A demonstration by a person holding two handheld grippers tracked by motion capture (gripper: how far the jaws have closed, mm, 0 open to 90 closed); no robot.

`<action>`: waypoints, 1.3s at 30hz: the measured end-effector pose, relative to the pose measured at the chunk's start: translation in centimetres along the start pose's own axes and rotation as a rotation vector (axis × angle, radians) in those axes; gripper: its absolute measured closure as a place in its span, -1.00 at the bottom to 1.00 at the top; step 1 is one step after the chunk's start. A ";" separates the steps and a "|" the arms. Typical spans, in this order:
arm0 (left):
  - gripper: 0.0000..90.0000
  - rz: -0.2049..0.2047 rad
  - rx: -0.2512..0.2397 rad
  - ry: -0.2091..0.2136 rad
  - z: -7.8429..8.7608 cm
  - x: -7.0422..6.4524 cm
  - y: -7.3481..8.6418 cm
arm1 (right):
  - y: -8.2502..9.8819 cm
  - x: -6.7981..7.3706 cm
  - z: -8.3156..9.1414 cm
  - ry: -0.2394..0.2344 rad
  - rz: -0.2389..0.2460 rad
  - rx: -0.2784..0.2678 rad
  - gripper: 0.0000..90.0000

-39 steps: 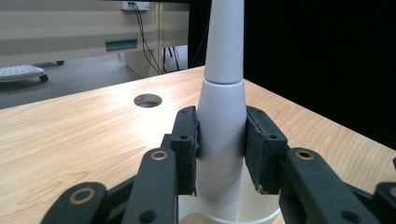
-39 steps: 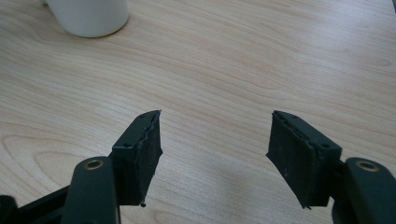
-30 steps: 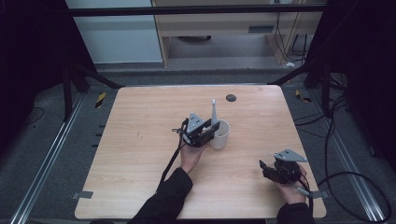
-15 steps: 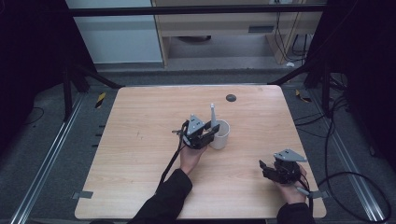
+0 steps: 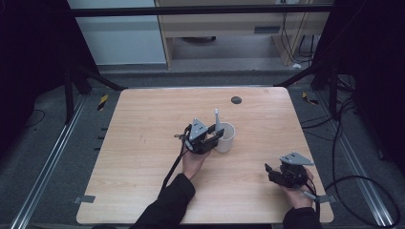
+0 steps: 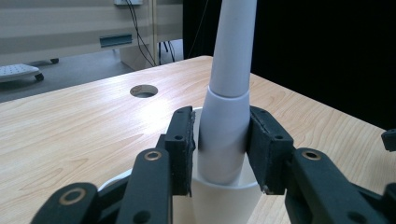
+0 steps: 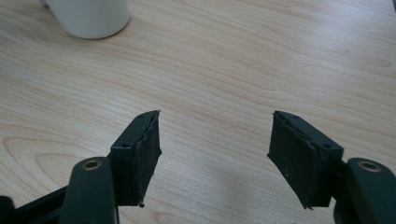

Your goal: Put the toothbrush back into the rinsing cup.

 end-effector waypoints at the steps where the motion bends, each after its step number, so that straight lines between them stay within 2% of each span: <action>1: 0.35 -0.002 0.002 -0.001 0.1 0.0 0.0 | 0.0 0.0 0.0 0.000 0.000 0.000 -0.26; 10: 0.24 -0.050 0.049 -0.015 1.7 -0.1 0.3 | 0.0 0.0 0.0 0.004 -0.003 -0.002 -0.26; 14: 0.18 -0.069 0.069 -0.032 2.8 0.2 0.2 | 0.0 0.0 0.1 0.010 0.003 -0.004 -0.27; 17: 0.13 -0.094 0.090 -0.046 3.8 0.7 0.1 | 0.0 -0.1 0.1 0.011 0.000 -0.005 -0.28; 24: -0.07 -0.105 0.128 -0.066 7.2 2.1 0.5 | 0.1 -0.1 0.2 0.016 -0.010 -0.003 -0.30; 33: -0.25 -0.090 0.178 -0.135 12.2 4.6 2.4 | 0.4 -0.4 0.4 0.026 -0.012 0.000 -0.34; 39: -0.31 -0.019 0.184 -0.197 15.6 6.9 3.6 | 0.6 -0.5 0.4 0.028 -0.021 0.004 -0.35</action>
Point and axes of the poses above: each handheld gripper's, and its own axes: z roughly backward along the jaws, y roughly out of its underside, x roughly to its left, the point moved 4 cm from there along -z, roughly forward along the jaws, and after that the axes turned 2 degrees about z, right-handed, at the moved point
